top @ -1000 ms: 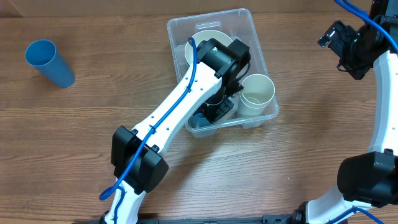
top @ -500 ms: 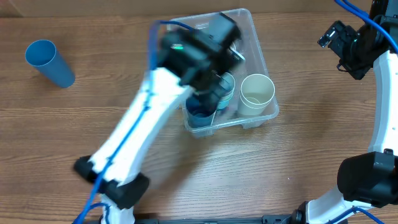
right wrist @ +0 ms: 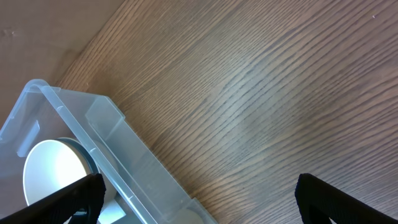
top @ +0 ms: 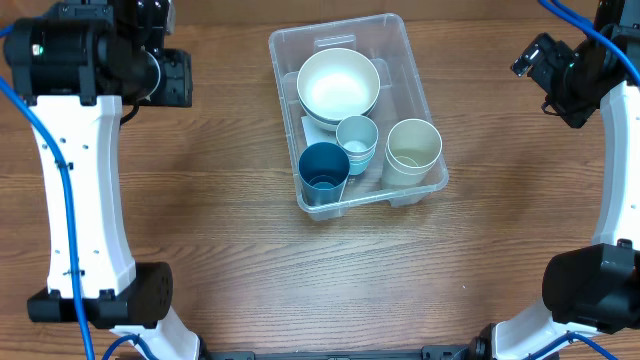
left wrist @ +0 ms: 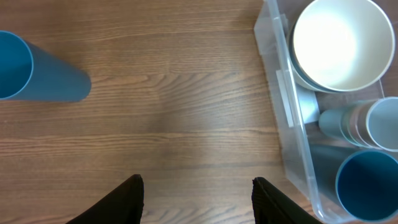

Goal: Pack container
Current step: 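Lower the teal tumbler into the bin and open the left gripper, then move the left gripper to the second teal tumbler and grasp it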

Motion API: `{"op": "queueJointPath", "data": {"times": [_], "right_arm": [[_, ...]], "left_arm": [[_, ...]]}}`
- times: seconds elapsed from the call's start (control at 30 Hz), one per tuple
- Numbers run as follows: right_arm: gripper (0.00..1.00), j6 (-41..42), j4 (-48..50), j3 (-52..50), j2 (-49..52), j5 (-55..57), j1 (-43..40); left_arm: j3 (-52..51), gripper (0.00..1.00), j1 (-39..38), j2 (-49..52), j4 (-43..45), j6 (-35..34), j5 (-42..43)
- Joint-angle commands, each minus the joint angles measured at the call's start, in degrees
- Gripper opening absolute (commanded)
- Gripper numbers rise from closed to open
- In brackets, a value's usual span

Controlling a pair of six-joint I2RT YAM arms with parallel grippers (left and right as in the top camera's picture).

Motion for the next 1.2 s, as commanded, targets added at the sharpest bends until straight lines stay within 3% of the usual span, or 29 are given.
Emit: {"op": "queueJointPath", "data": {"times": [0.0, 0.27, 0.57, 0.9, 1.17], "right_arm": [[1.00, 0.11, 0.31, 1.25, -0.81, 0.48, -0.07], [1.00, 0.11, 0.31, 1.25, -0.81, 0.48, -0.07], [1.00, 0.09, 0.31, 1.25, -0.81, 0.48, -0.07], [1.00, 0.11, 0.31, 1.25, -0.81, 0.46, -0.07], [1.00, 0.11, 0.31, 1.25, -0.81, 0.46, -0.07]], "left_arm": [[-0.26, 0.55, 0.11, 2.40, 2.40, 0.90, 0.98], [-0.26, 0.57, 2.25, 8.85, 7.19, 1.62, -1.70], [-0.26, 0.56, 9.60, 16.65, 9.27, 2.01, -2.27], [-0.26, 0.61, 15.98, 18.32, 22.73, 10.99, -5.51], [-0.42, 0.63, 20.06, 22.34, 25.73, 18.82, -8.20]]}}
